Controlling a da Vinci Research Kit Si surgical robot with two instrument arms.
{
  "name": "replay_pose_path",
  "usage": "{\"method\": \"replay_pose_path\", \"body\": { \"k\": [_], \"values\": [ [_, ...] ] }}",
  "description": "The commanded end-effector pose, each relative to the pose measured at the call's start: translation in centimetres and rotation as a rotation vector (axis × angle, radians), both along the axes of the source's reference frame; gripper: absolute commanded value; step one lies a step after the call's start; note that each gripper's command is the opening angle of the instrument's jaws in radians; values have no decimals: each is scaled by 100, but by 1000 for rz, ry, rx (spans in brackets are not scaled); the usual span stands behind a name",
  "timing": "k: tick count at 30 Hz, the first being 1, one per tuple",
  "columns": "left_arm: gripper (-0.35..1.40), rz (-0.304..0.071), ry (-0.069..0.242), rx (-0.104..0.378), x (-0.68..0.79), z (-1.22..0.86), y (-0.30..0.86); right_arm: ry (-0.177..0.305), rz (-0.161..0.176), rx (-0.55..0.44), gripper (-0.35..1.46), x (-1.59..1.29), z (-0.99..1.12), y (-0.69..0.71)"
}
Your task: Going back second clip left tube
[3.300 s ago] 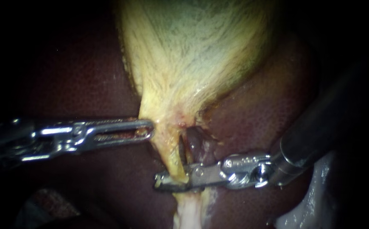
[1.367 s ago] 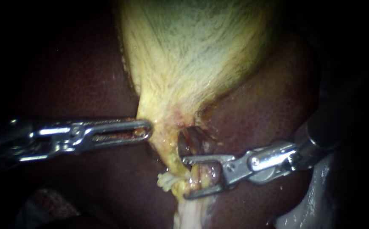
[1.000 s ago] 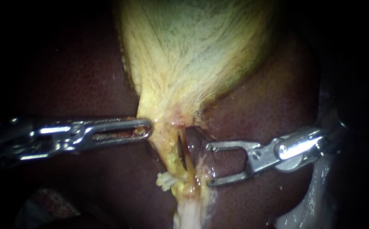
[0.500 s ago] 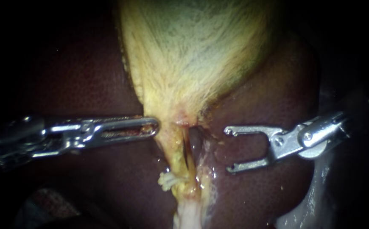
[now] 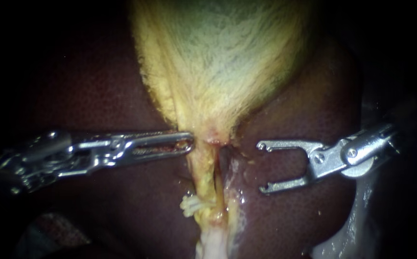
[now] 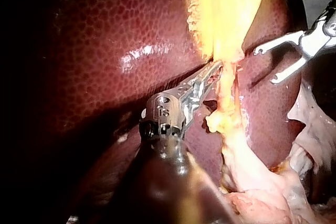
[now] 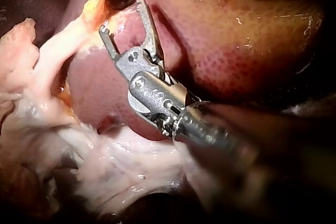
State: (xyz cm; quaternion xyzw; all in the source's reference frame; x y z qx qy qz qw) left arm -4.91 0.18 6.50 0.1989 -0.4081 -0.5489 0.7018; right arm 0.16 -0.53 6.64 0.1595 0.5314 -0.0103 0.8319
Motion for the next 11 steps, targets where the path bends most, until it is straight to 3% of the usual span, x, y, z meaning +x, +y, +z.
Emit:
{"method": "replay_pose_path", "body": {
  "k": [1,11],
  "values": [
    [-35,1,2,1,0,0,0,0,0,0,60,0,0,0],
    [-35,7,2,-4,1,3,1,1,0,2,60,-2,-4,1]
  ]
}}
